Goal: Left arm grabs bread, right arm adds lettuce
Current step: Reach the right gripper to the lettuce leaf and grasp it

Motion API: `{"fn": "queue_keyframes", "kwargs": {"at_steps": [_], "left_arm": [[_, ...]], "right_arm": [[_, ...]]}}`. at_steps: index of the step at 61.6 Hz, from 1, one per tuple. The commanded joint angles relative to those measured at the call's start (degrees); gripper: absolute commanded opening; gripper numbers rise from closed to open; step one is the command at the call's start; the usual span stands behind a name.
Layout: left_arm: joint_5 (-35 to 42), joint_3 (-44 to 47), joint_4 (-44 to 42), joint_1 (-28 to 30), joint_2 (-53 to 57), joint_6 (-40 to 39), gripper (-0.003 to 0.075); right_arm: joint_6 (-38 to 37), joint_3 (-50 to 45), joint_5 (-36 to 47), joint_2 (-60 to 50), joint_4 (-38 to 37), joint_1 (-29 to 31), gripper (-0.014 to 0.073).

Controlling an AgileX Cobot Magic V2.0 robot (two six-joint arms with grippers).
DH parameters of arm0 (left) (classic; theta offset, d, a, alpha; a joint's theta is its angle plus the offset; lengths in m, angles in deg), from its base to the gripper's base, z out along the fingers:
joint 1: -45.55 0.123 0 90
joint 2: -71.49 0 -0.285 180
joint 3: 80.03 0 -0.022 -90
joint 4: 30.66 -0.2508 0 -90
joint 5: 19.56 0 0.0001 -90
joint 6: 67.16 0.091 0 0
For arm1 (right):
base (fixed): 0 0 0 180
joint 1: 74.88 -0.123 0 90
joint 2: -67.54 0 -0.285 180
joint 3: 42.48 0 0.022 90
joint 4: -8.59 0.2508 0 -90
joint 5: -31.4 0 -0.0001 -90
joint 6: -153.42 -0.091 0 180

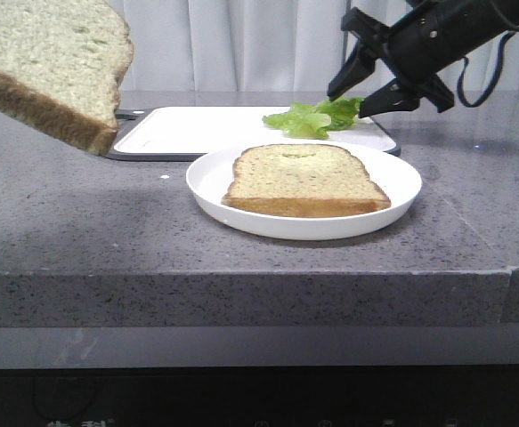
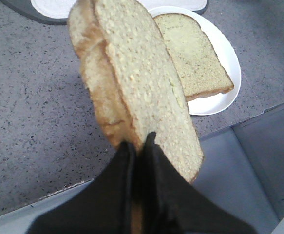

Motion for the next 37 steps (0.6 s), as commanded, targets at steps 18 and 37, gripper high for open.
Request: {"fn": "queue_keyframes", "kwargs": {"at_steps": [18,37], "left_arm": [[3.07,-1.46,1.68,0.06,0.55,0.22,-0.0020],[3.07,-1.46,1.68,0.06,0.55,0.22,-0.0020]], "right_arm": [[3.85,2.16,1.99,-0.80,6.36,-0.13,0.0129],[6.49,2.21,1.86,-1.73,6.99,-0.13,-0.0120]]}}
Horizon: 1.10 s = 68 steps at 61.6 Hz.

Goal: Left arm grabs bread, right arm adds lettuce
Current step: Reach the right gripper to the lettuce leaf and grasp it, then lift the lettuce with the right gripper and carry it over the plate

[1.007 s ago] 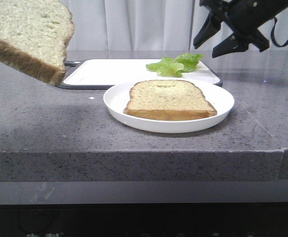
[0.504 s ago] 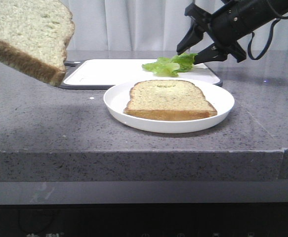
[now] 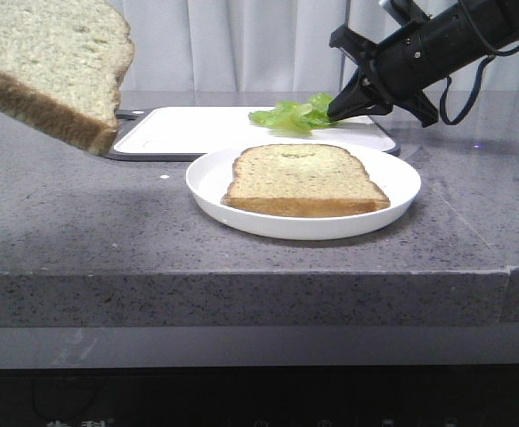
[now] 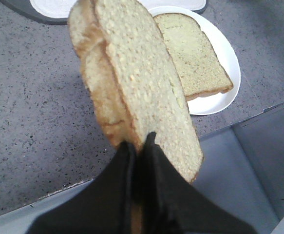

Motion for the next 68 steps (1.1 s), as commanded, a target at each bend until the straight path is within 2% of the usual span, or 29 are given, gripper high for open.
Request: {"fn": "queue_keyframes", "kwargs": {"at_steps": [1,17,25,40,51,58,68], "left_arm": [[3.07,-1.46,1.68,0.06,0.55,0.22,-0.0020],[3.18,-1.46,1.68,0.06,0.55,0.22,-0.0020],[3.18,-1.46,1.68,0.06,0.55,0.22,-0.0020],[3.30,-1.46,1.22,0.06,0.55,0.22,-0.0020],[3.55,-1.46,1.22,0.06,0.55,0.22,-0.0020],[3.55,-1.46,1.22,0.06,0.55,0.22,-0.0020],[3.55,-1.46,1.22,0.06,0.55,0.22,-0.0020]], "right_arm": [[1.89,2.10,-0.30,-4.78,2.62,0.13,-0.0119],[6.11,1.98,-6.71,-13.44,2.68,0.13,-0.0116],[6.41,-1.59,-9.14,-20.25,3.74,0.13,-0.0116],[14.04,-17.94,-12.41,-35.53,10.06,0.13,-0.0116],[20.81,-30.86,-16.41,-43.36,18.77,0.13,-0.0116],[24.62,-38.29,-19.24,-45.76,24.40,0.13,-0.0116],[27.58,-44.91,-20.41,-45.79,26.55,0.13,-0.0116]]}}
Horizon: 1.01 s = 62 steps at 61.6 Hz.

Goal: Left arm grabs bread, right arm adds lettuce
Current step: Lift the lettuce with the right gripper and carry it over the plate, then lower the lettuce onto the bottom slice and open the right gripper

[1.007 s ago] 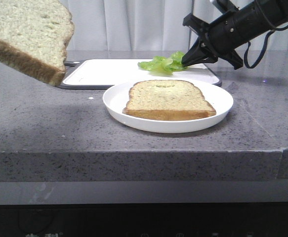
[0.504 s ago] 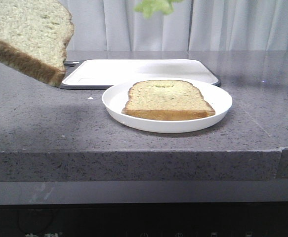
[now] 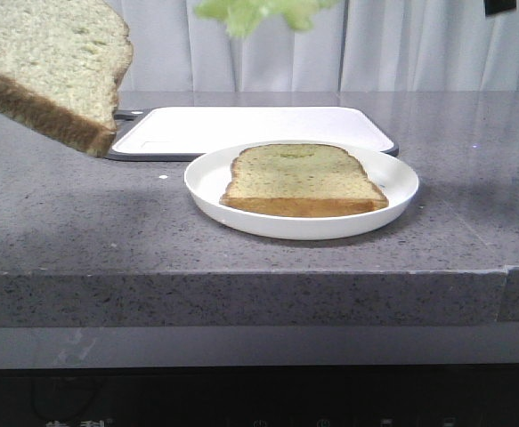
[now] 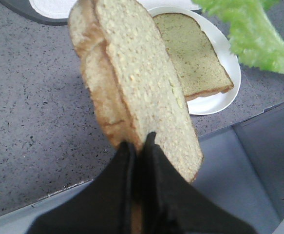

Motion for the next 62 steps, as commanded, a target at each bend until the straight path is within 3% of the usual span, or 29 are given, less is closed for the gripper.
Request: {"fn": "queue_keyframes", "kwargs": {"at_steps": [1,43,50,62], "left_arm": [[3.55,-1.46,1.48,0.06,0.55,0.22,-0.0020],[3.91,-1.46,1.48,0.06,0.55,0.22,-0.0020],[3.91,-1.46,1.77,0.06,0.55,0.22,-0.0020],[7.33,-1.46,6.77,0.06,0.55,0.57,-0.0020]], "right_arm": [[2.58,-1.80,-1.60,-1.88,5.10,0.13,-0.0116],[4.14,-5.07,-0.14,9.54,6.32,0.13,-0.0105],[4.14,-5.07,0.28,10.03,5.58,0.13,0.0031],[4.14,-4.79,0.13,9.34,4.14,0.76,0.0355]]}}
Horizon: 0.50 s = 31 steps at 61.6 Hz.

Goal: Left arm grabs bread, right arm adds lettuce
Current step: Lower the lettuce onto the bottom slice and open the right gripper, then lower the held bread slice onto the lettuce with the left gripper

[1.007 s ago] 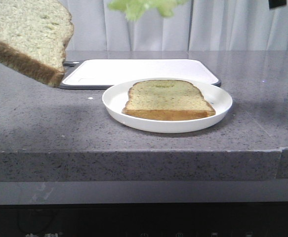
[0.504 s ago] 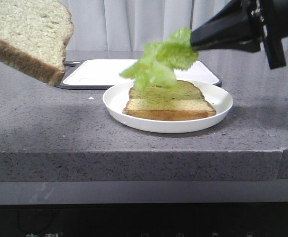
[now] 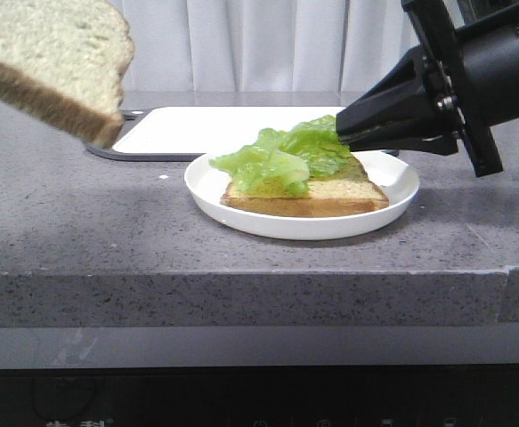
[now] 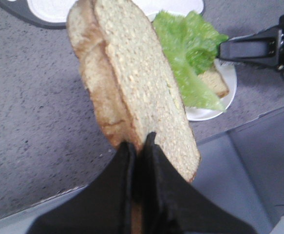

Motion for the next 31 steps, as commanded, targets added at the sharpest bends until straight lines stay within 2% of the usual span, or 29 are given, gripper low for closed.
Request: {"fn": "queue_keyframes", "kwargs": {"at_steps": [1,6,14,31], "left_arm": [[6.29,-1.46,5.19,0.06,0.55,0.84,-0.0020],[7.87,-1.46,9.86,0.06,-0.14,4.89,-0.0020],[8.51,-1.46,18.90,0.06,-2.73,11.64,-0.0020],[7.99,-1.46,44.72,0.06,-13.81,33.44,-0.0020]], "right_arm": [[0.86,1.48,-3.05,-2.79,1.17,0.83,0.0370],[0.86,1.48,-3.03,-4.32,-1.78,1.97,0.0410],[-1.04,1.48,-3.03,-8.54,-8.69,4.69,0.0407],[-8.51,1.48,-7.42,-21.84,-18.38,7.51,0.0407]]}}
